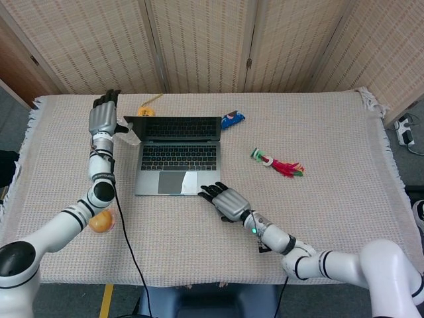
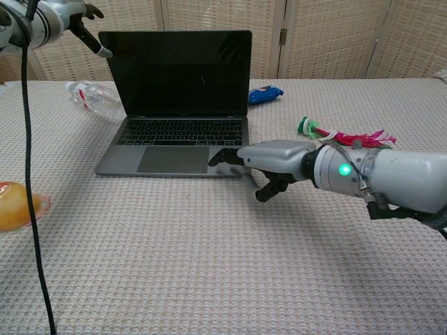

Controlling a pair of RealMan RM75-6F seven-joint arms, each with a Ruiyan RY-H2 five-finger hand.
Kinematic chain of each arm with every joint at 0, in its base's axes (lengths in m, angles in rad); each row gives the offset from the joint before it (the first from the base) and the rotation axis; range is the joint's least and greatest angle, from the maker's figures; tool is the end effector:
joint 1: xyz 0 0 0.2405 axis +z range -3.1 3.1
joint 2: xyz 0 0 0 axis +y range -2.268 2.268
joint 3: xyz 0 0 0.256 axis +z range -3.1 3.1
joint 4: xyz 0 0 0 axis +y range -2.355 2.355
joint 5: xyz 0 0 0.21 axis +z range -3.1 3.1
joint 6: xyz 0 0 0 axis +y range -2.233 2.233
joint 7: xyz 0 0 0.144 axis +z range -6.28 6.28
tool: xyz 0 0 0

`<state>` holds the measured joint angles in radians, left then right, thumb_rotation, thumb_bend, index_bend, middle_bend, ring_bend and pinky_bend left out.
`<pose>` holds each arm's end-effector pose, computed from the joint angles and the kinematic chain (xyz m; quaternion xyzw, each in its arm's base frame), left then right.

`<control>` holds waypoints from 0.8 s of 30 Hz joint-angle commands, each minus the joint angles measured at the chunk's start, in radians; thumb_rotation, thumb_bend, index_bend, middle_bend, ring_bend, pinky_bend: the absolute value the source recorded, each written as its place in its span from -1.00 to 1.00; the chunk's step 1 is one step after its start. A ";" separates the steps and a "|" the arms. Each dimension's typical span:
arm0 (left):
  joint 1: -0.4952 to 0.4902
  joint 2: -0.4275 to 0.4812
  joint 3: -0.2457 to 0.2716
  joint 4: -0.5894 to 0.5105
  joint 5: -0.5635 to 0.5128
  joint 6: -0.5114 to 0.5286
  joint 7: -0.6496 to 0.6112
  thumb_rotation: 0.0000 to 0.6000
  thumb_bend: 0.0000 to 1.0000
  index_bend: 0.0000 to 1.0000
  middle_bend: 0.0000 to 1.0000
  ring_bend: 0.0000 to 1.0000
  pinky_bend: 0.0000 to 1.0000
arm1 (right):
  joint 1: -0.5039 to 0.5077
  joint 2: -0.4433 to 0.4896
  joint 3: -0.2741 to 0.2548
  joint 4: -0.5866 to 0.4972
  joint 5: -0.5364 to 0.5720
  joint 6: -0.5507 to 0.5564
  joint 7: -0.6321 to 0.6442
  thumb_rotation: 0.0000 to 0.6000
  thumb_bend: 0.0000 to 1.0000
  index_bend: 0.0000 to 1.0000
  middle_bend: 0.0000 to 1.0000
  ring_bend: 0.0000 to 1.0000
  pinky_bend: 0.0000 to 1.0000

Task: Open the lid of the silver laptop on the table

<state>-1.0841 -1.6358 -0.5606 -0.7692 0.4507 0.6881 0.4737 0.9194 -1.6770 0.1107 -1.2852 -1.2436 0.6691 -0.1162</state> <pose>-0.1433 0.5297 0.0874 -0.5200 -0.4905 -0.3808 0.5865 -0.1138 -0.3428 -0.0882 0.8344 -0.3708 0.3085 0.2666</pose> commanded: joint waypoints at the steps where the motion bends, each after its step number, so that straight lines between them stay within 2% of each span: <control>1: 0.092 0.074 0.037 -0.126 0.096 0.050 -0.096 1.00 -0.29 -0.95 -0.93 -1.00 -1.00 | -0.028 0.018 0.004 -0.024 -0.021 0.052 0.026 1.00 0.85 -1.00 -1.00 -1.00 -1.00; 5: 0.175 0.138 0.070 -0.261 0.169 0.098 -0.167 1.00 -0.29 -0.96 -0.93 -1.00 -1.00 | -0.067 0.059 0.010 -0.069 -0.051 0.130 0.056 1.00 0.85 -1.00 -1.00 -1.00 -1.00; 11: 0.303 0.234 0.149 -0.473 0.295 0.202 -0.229 1.00 -0.29 -0.93 -0.93 -1.00 -1.00 | -0.161 0.191 -0.006 -0.184 -0.081 0.276 0.035 1.00 0.84 -1.00 -0.99 -0.98 -1.00; 19: 0.492 0.304 0.273 -0.654 0.495 0.414 -0.333 1.00 -0.29 -0.83 -0.93 -1.00 -1.00 | -0.345 0.408 -0.079 -0.336 -0.093 0.469 0.007 1.00 0.80 -1.00 -0.97 -0.88 -1.00; 24: 0.612 0.341 0.355 -0.735 0.611 0.552 -0.380 1.00 -0.29 -0.80 -0.93 -1.00 -1.00 | -0.476 0.491 -0.129 -0.367 -0.136 0.617 0.044 1.00 0.79 -1.00 -0.97 -0.86 -1.00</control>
<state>-0.5198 -1.3199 -0.2488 -1.4617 1.0144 1.1840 0.1238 0.5099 -1.2246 0.0154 -1.6265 -1.3518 1.2140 -0.0951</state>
